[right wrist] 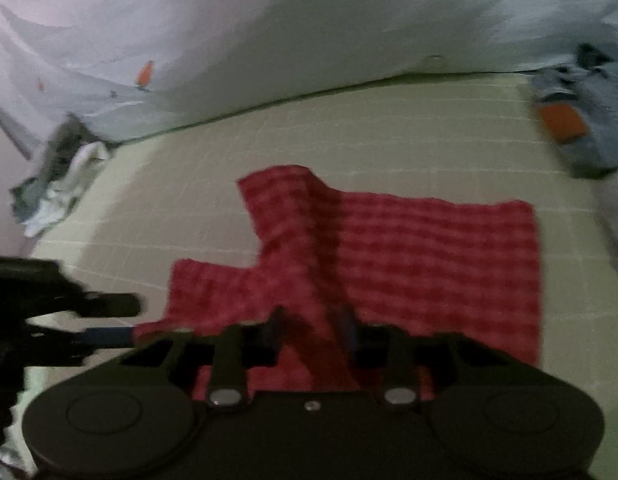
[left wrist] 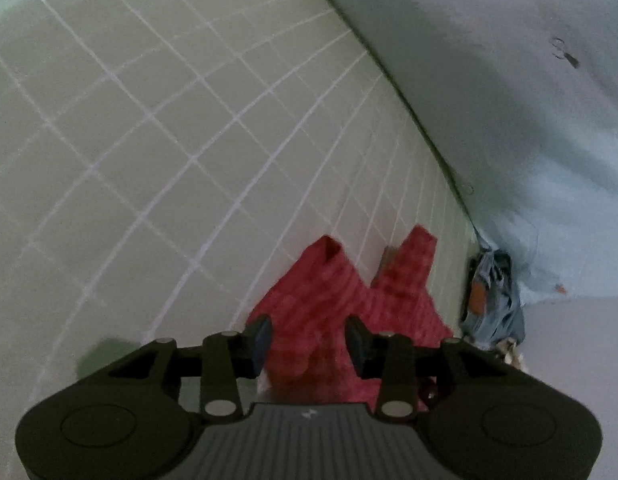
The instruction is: Fold clothes
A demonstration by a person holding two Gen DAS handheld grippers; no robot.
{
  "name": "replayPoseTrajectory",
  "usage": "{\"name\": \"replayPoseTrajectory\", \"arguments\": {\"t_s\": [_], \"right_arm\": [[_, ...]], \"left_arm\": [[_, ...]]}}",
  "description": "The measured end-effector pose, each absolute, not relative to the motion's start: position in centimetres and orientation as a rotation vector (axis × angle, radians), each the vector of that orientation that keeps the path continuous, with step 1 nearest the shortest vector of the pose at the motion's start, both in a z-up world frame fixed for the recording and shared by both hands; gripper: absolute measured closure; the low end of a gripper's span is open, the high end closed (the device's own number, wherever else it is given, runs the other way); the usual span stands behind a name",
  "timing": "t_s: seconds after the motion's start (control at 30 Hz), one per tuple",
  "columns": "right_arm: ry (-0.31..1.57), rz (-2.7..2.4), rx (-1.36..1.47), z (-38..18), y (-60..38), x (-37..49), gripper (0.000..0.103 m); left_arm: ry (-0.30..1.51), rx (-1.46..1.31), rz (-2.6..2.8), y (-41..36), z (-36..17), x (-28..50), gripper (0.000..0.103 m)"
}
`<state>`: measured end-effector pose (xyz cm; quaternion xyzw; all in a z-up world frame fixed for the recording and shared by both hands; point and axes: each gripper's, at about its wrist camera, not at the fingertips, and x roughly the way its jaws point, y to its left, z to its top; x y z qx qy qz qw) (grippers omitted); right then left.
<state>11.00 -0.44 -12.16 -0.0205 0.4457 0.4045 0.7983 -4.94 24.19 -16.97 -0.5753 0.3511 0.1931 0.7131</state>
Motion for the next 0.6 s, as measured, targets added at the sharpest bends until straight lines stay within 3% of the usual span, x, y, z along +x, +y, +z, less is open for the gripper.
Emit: {"name": "replayPoseTrajectory", "arguments": {"t_s": [0.07, 0.1, 0.13, 0.17, 0.33, 0.6], "right_arm": [[0.956, 0.89, -0.019, -12.0, -0.5, 11.2, 0.1], [0.942, 0.896, -0.013, -11.8, -0.7, 11.0, 0.101], [0.928, 0.902, -0.008, -11.6, -0.9, 10.8, 0.102], [0.914, 0.907, -0.002, -11.4, -1.1, 10.6, 0.102], [0.845, 0.918, 0.064, -9.4, -2.7, 10.0, 0.103], [0.74, 0.896, 0.138, -6.6, -3.9, 9.7, 0.103]], "left_arm": [[0.808, -1.279, 0.423, 24.2, -17.5, -3.8, 0.063], [0.821, -1.267, 0.426, 24.1, -17.6, -3.4, 0.071], [0.825, -1.243, 0.435, 23.8, -17.7, -3.1, 0.096], [0.826, -1.225, 0.445, 23.7, -17.7, -2.9, 0.101], [0.72, -1.171, 0.491, 24.1, -15.6, -3.8, 0.103], [0.642, -0.811, 0.492, 25.1, -8.0, -1.1, 0.103]]}}
